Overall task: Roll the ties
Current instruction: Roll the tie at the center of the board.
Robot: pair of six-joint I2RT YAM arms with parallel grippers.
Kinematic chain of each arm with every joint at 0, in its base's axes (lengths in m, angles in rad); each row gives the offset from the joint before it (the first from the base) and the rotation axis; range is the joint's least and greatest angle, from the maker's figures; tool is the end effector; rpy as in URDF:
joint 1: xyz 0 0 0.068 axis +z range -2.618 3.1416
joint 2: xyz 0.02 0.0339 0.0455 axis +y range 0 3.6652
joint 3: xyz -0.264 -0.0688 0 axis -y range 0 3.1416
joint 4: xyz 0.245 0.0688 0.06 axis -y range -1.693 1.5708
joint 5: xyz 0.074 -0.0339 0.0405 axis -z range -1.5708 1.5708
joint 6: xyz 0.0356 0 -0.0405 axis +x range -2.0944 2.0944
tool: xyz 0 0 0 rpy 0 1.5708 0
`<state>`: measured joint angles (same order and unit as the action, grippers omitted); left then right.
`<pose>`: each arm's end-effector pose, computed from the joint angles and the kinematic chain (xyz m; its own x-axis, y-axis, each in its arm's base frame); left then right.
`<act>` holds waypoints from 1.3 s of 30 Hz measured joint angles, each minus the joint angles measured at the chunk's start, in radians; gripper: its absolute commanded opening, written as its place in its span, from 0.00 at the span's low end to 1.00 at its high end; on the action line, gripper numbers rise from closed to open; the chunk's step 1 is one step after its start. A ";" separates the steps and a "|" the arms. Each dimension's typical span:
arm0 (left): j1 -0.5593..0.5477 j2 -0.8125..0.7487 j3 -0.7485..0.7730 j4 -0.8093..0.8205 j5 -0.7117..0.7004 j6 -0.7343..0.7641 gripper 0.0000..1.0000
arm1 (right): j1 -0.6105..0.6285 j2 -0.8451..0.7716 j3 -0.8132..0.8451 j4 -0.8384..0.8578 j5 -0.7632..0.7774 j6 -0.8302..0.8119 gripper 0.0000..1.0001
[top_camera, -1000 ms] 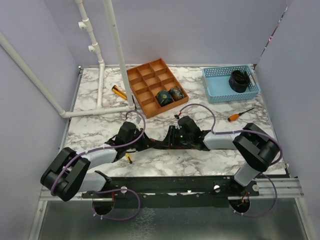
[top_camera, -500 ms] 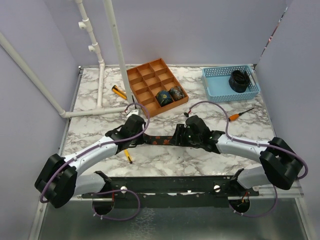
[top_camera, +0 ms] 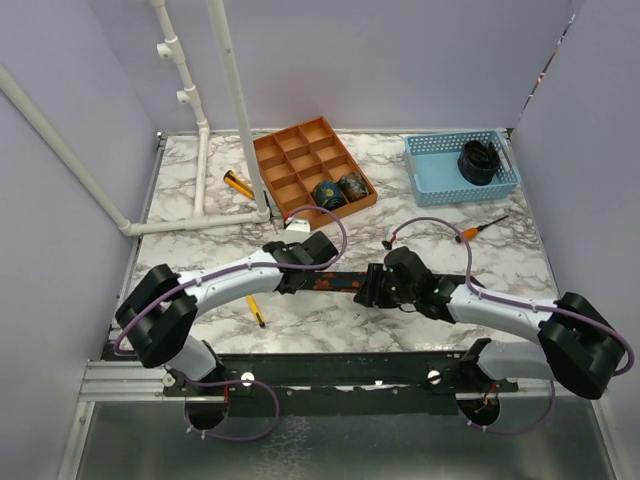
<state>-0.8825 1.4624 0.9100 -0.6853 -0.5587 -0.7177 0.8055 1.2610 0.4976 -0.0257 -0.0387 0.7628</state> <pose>0.1833 -0.1931 0.2000 -0.8105 0.1076 -0.5758 0.0156 0.9866 0.1623 0.1619 0.1706 0.1611 -0.8664 0.0947 -0.4903 -0.1949 0.8399 0.5066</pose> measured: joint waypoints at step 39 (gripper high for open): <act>-0.172 0.380 0.338 -0.166 -0.119 -0.111 0.67 | 0.000 -0.255 -0.155 -0.101 0.019 0.021 0.57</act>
<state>-1.0542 1.8423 1.2480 -0.8516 -0.6773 -0.8284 0.8051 1.0058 0.3424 -0.1268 -0.0200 0.7834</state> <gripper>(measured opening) 0.631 0.526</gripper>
